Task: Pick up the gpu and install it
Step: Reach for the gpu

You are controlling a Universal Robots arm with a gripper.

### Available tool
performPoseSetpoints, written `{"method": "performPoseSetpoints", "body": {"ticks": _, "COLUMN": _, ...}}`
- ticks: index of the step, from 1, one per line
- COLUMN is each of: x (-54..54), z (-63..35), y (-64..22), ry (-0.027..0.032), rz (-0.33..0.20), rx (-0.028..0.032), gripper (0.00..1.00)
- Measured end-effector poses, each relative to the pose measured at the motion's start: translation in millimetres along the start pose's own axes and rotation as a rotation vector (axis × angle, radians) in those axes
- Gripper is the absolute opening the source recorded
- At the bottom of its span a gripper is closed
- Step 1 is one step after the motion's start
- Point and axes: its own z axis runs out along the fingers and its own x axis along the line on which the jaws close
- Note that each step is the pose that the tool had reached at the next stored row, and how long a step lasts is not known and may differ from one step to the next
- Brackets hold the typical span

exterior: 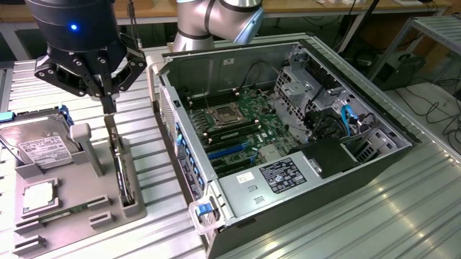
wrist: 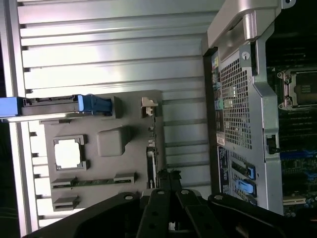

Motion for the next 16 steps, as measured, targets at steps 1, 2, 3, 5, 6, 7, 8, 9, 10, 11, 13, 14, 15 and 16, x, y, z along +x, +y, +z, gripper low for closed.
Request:
{"method": "performPoseSetpoints", "body": {"ticks": 1, "x": 0.9, "z": 0.0, "y": -1.5, "ry": 0.0, "rz": -0.001, "rx": 0.0, "gripper": 0.11}}
{"method": "performPoseSetpoints", "body": {"ticks": 2, "x": 1.9, "z": 0.2, "y": -3.0, "ry": 0.0, "rz": -0.002, "rx": 0.0, "gripper": 0.11}}
{"method": "performPoseSetpoints", "body": {"ticks": 3, "x": 3.6, "z": 1.0, "y": -5.9, "ry": 0.0003, "rz": -0.008, "rx": -0.0003, "gripper": 0.11}}
{"method": "performPoseSetpoints", "body": {"ticks": 5, "x": 5.4, "z": 1.8, "y": -7.7, "ry": 0.0008, "rz": -0.021, "rx": -0.0007, "gripper": 0.11}}
{"method": "performPoseSetpoints", "body": {"ticks": 6, "x": 6.7, "z": 2.1, "y": -7.9, "ry": 0.0012, "rz": -0.029, "rx": -0.0008, "gripper": 0.11}}
{"method": "performPoseSetpoints", "body": {"ticks": 7, "x": 7.5, "z": 2.4, "y": -7.9, "ry": 0.0014, "rz": -0.035, "rx": -0.0009, "gripper": 0.11}}
{"method": "performPoseSetpoints", "body": {"ticks": 8, "x": 8.9, "z": 2.8, "y": -8.1, "ry": 0.0019, "rz": -0.045, "rx": -0.0012, "gripper": 0.11}}
{"method": "performPoseSetpoints", "body": {"ticks": 9, "x": 10.2, "z": 3.1, "y": -8.2, "ry": 0.0024, "rz": -0.054, "rx": -0.0013, "gripper": 0.11}}
{"method": "performPoseSetpoints", "body": {"ticks": 10, "x": 11.5, "z": 3.3, "y": -8.3, "ry": 0.0025, "rz": -0.061, "rx": -0.0015, "gripper": 0.11}}
{"method": "performPoseSetpoints", "body": {"ticks": 11, "x": 13.1, "z": 3.5, "y": -8.4, "ry": 0.0027, "rz": -0.065, "rx": -0.0016, "gripper": 0.11}}
{"method": "performPoseSetpoints", "body": {"ticks": 13, "x": 17.4, "z": 3.7, "y": -8.7, "ry": 0.0031, "rz": -0.07, "rx": -0.0016, "gripper": 0.11}}
{"method": "performPoseSetpoints", "body": {"ticks": 14, "x": 19.7, "z": 3.8, "y": -8.9, "ry": 0.0032, "rz": -0.07, "rx": -0.0015, "gripper": 0.11}}
{"method": "performPoseSetpoints", "body": {"ticks": 15, "x": 21.2, "z": 4.3, "y": -9.0, "ry": 0.003, "rz": -0.07, "rx": -0.0016, "gripper": 0.11}}
{"method": "performPoseSetpoints", "body": {"ticks": 16, "x": 22.2, "z": 4.9, "y": -9.1, "ry": 0.0029, "rz": -0.07, "rx": -0.0018, "gripper": 0.11}}
